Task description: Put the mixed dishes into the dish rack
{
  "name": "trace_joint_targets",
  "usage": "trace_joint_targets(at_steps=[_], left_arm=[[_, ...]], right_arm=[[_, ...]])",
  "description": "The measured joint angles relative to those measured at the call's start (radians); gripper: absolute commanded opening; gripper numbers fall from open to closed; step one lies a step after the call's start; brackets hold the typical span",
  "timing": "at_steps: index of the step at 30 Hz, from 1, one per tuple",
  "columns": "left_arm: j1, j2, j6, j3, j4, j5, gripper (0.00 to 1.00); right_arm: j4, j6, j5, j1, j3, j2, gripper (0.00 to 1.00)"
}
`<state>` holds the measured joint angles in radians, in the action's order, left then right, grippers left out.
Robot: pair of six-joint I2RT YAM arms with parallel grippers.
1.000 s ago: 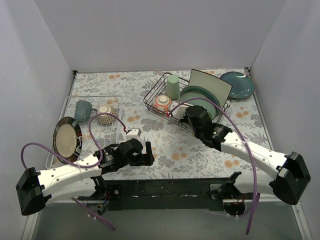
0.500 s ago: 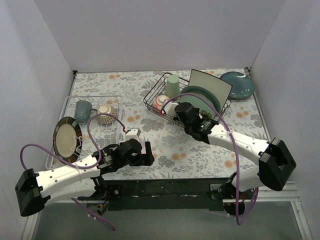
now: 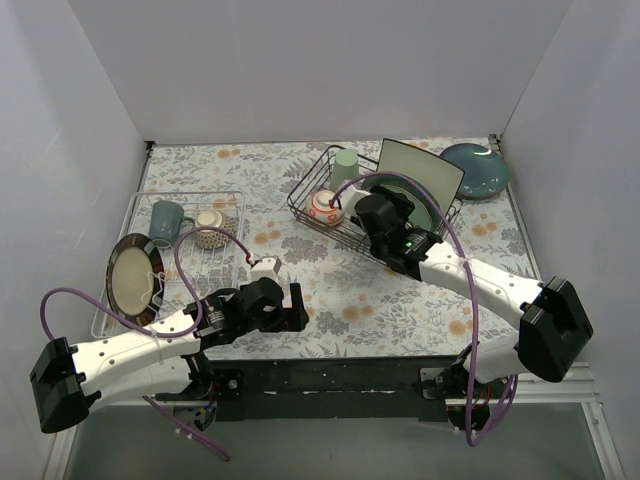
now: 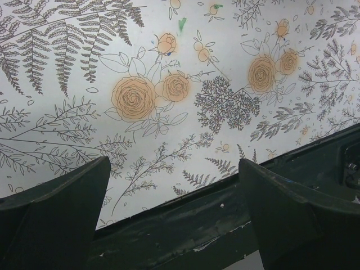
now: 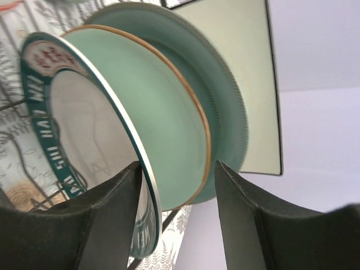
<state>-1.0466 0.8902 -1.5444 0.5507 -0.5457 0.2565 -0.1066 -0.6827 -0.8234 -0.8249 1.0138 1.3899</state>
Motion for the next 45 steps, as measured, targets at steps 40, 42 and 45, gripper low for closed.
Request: trace_joint_targets(at_steps=[40, 42, 45], left_arm=[[0.0, -0.138, -0.03, 0.069, -0.089, 0.16, 0.98], [0.0, -0.148, -0.034, 0.082, -0.105, 0.184, 0.98], [0.0, -0.161, -0.041, 0.099, -0.13, 0.216, 0.98]], right_arm=[[-0.55, 0.982, 0.227, 0.036, -0.197, -0.699, 0.98], [-0.569, 1.03, 0.243, 0.036, -0.254, -0.728, 0.98], [-0.594, 1.087, 0.254, 0.036, -0.31, -0.78, 0.98]])
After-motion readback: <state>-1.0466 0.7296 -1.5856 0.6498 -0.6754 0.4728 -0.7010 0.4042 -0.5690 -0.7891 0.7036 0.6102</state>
